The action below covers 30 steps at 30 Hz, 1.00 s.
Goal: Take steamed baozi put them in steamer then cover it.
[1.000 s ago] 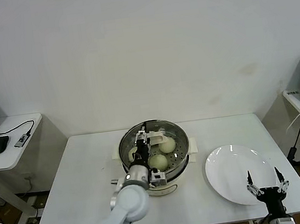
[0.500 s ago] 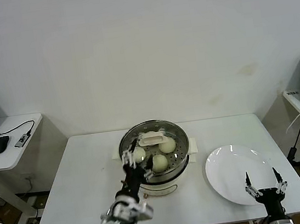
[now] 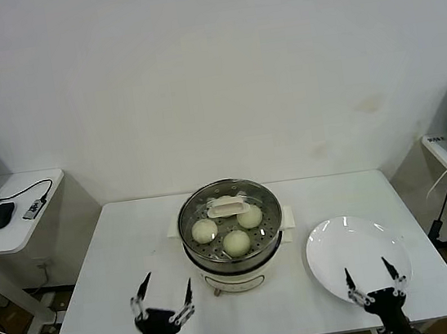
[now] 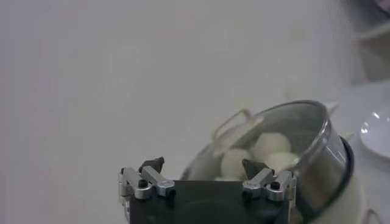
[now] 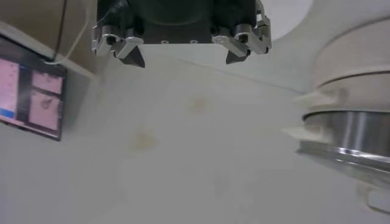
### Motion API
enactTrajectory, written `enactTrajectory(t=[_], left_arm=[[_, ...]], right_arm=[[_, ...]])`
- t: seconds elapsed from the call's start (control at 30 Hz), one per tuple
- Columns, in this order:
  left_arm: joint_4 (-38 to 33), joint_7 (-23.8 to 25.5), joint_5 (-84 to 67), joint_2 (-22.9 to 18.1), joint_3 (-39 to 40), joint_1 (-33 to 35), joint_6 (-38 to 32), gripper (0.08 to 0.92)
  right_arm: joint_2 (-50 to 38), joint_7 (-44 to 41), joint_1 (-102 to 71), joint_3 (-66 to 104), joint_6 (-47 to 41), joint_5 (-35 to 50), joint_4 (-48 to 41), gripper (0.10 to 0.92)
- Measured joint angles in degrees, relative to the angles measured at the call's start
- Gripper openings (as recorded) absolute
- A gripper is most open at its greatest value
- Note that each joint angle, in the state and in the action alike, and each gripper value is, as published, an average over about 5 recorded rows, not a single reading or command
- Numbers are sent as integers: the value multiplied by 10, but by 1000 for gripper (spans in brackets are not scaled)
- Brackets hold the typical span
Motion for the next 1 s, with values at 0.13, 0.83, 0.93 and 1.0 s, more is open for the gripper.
enactTrajectory(t=[0.13, 0.83, 0.93, 1.0], left_arm=[[17, -7, -46, -21, -18, 36, -38, 823], [72, 21, -118, -55, -64, 98, -89, 823], [73, 22, -118, -60, -66, 96, -91, 823], [73, 23, -118, -61, -66, 95, -92, 823]], right_arm=[[-17, -5, -13, -15, -10, 23, 2, 823], [-41, -19, -50, -54, -33, 63, 23, 823], [-39, -17, -53, -54, -33, 63, 27, 823], [-39, -16, -54, -54, -33, 63, 28, 823]])
